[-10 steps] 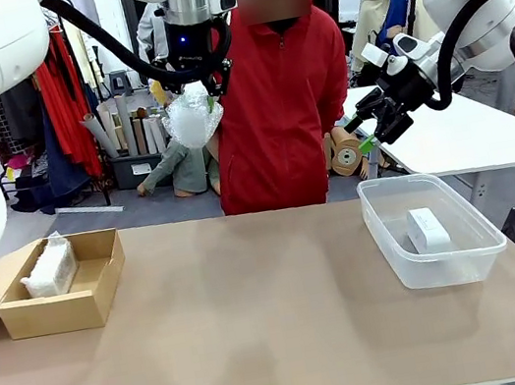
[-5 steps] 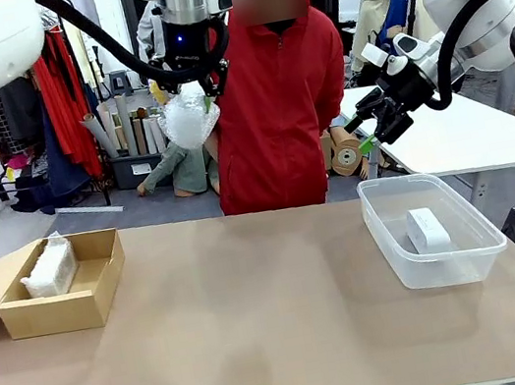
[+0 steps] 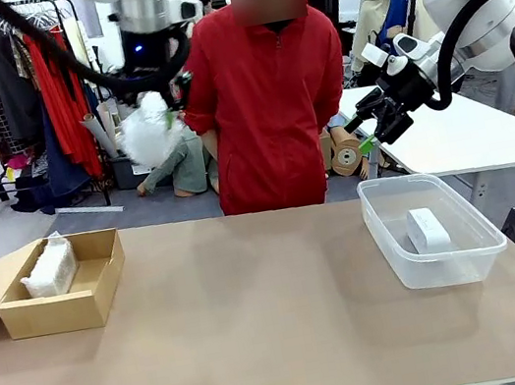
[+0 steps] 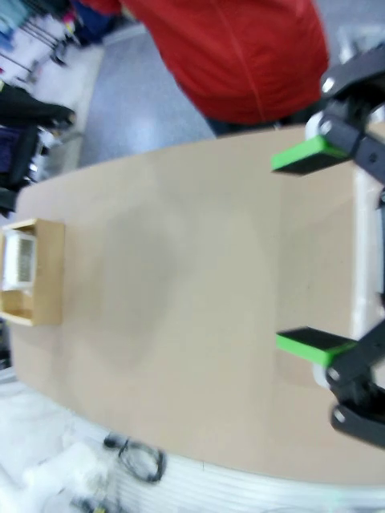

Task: Separate and place wrapped and unwrapped clocks.
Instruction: If the picked Digital clock is wrapped, place it in the Package Box ; if not, place it in the Organizing box.

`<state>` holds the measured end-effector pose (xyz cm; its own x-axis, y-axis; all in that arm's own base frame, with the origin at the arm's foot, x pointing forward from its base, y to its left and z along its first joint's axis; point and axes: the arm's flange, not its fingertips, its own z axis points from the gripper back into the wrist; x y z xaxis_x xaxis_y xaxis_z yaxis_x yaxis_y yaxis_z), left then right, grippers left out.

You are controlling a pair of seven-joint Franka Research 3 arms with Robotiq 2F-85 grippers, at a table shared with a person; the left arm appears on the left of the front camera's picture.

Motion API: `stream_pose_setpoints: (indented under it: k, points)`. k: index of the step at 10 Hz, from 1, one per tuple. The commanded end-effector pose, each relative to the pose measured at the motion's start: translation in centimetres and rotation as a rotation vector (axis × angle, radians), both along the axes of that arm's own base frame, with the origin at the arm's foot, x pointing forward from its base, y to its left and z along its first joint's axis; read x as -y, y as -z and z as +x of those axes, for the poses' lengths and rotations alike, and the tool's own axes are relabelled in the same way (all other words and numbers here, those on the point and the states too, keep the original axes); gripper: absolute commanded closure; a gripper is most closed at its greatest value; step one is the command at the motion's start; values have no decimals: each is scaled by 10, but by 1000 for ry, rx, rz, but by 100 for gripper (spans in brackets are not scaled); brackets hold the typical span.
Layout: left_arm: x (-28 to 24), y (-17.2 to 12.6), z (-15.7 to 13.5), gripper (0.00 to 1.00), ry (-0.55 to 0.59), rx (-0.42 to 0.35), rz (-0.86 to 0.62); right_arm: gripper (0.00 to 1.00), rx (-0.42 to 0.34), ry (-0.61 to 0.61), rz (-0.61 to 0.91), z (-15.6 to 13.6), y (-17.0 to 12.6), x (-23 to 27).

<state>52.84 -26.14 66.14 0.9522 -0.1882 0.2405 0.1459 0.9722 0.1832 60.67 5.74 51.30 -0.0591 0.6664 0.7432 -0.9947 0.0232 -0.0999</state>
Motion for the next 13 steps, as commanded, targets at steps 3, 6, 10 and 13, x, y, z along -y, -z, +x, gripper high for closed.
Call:
stream_pose_setpoints:
  k: [3,6,10,13]
  points:
    - [-90,69,-80,100,-182,-34,-49,0,12,-8,4,0,-1,0]
    - [-133,97,-110,100,-83,-46,-73,0,12,-8,4,0,-1,0]
    - [-142,114,-117,100,-90,-95,-51,0,12,-8,4,0,-1,0]
    - [-142,114,-117,100,-90,-95,-51,0,12,-8,4,0,-1,0]
